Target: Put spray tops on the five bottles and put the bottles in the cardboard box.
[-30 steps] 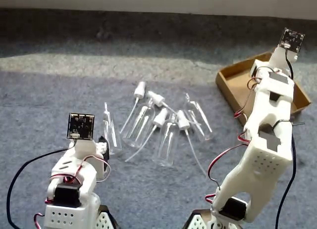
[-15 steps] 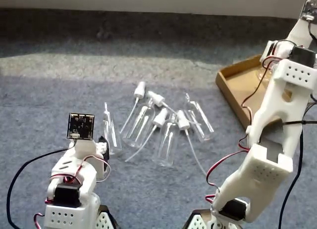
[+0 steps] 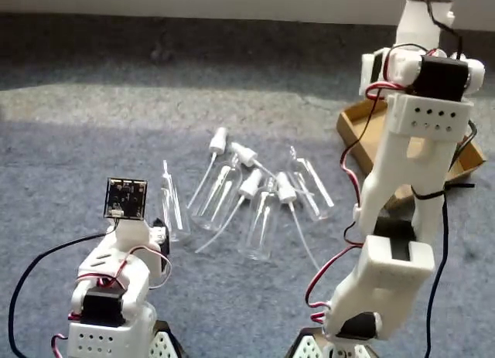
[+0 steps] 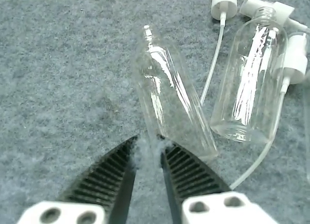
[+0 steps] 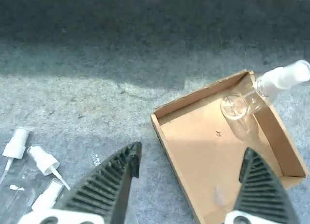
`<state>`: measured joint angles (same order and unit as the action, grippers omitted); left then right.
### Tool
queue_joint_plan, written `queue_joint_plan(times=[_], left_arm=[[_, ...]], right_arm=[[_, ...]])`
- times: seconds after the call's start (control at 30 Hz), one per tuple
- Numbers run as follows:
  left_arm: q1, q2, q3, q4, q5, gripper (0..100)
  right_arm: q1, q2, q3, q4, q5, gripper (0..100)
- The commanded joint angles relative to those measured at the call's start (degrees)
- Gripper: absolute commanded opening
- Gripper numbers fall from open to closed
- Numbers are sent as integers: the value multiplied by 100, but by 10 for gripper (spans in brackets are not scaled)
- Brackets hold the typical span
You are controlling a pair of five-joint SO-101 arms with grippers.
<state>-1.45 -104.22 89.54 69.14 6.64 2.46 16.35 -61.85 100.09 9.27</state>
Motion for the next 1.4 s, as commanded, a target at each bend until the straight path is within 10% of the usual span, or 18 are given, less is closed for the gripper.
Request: queue_joint_plan(times=[0.0,0.87,1.37], left_arm=[[-84,-48,-303,26,-53,5],[-66,-48,-295,70,-53,5],[-57,-48,-163,26,-53,5]], right_arm=[[-374,-611,-4,119,193,286],[-1587,-1209,4804,-1719,237,286],[-1613,936,3415,-1015,246,286]])
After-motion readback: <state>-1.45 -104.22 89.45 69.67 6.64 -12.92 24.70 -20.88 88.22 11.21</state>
